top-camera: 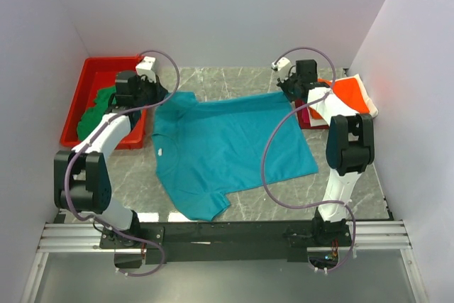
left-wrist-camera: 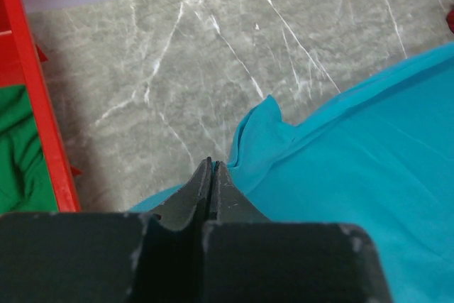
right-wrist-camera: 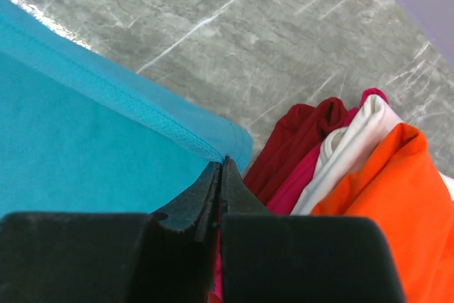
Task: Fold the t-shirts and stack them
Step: Fold the tshirt
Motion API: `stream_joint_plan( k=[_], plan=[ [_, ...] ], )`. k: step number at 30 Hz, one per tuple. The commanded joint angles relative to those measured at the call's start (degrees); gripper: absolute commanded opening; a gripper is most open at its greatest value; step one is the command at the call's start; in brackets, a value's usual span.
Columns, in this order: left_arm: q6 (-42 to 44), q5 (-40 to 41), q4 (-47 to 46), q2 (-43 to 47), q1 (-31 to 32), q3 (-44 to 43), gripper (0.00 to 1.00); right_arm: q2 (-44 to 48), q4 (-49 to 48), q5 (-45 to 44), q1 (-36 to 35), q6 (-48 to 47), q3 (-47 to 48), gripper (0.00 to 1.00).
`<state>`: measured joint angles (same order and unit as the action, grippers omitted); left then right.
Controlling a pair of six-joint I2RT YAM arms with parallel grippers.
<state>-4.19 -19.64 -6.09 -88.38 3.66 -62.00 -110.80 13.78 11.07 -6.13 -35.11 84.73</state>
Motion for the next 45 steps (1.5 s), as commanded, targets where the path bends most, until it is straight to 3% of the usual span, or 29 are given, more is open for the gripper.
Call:
stream_joint_plan(
  k=[1,29,45],
  plan=[
    [-1.0,-2.95,0.28,3.74,0.12,1.0,0.0,2.61,-2.18,-0.08,0.86,-0.4,0.0,0.0],
    [0.14,0.39,12.76,8.22,5.66,4.78,0.0,-1.08,-1.83,-2.72,1.91,-0.66,1.05,0.0],
    [0.32,-1.45,16.9,11.12,6.27,7.5,0.0,1.73,-1.74,-2.9,2.09,-3.64,-4.92,0.0]
  ],
)
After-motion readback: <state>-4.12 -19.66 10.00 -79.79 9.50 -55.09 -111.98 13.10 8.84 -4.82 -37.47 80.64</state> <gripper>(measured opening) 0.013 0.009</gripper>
